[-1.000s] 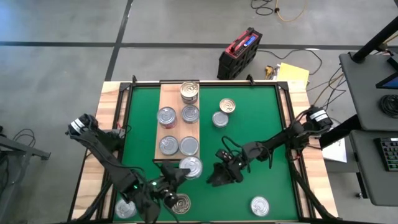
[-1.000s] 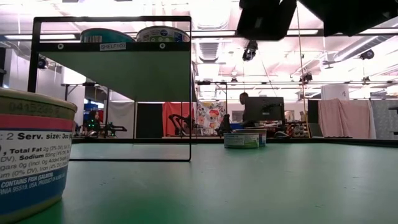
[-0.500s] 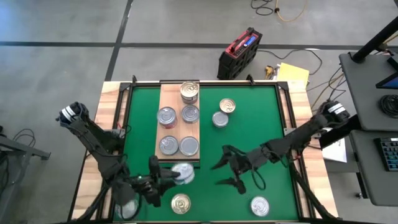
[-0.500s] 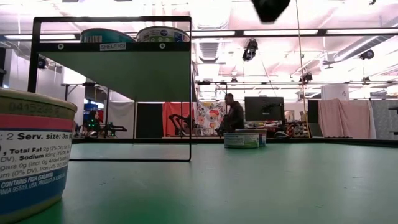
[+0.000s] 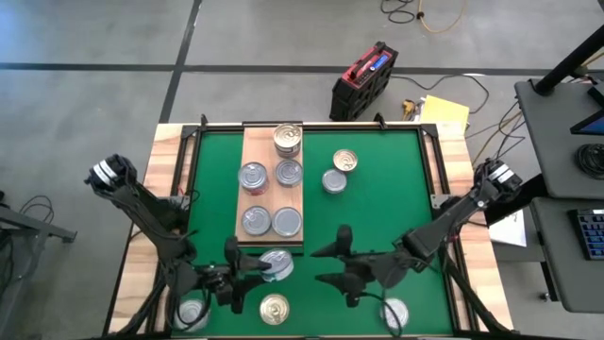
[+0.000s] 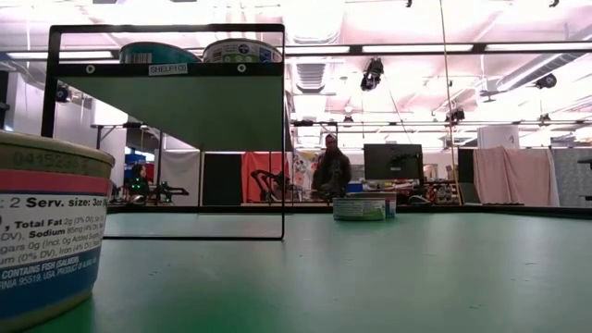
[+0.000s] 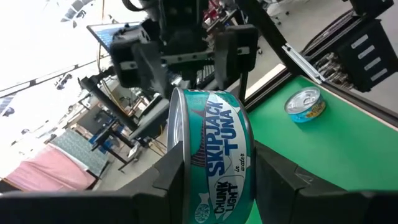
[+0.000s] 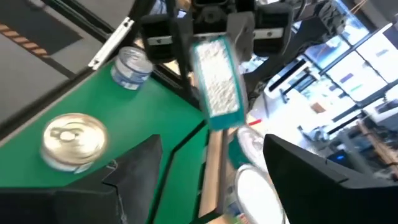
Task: Stack canned seafood by type on shelf
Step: Stack the green and blue tuna can on top of the green and blue tuna can on the shelf
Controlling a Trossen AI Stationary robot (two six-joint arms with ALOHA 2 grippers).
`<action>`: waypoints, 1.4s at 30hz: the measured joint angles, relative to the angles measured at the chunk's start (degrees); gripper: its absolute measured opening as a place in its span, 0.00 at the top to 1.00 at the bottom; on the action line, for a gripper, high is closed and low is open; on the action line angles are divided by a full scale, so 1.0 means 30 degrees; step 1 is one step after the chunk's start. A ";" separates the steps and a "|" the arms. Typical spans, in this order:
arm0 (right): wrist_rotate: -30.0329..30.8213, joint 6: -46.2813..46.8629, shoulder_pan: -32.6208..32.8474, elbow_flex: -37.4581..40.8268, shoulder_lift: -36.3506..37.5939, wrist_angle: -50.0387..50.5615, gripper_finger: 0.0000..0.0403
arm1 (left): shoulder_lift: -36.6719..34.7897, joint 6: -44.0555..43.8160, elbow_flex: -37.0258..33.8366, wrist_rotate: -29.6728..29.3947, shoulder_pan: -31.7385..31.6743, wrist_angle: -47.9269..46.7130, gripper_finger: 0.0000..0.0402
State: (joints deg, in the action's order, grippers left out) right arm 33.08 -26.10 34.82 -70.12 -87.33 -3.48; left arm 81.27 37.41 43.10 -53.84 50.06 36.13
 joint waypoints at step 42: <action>-0.1551 -0.3105 -0.1367 -0.3668 -0.3943 -0.0953 0.65 | 0.1190 0.0074 0.1029 -0.0037 0.0022 -0.0007 0.67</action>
State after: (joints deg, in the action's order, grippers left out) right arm 28.42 -35.42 30.72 -81.12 -99.15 -6.34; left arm 84.84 37.63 46.18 -53.95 50.13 36.11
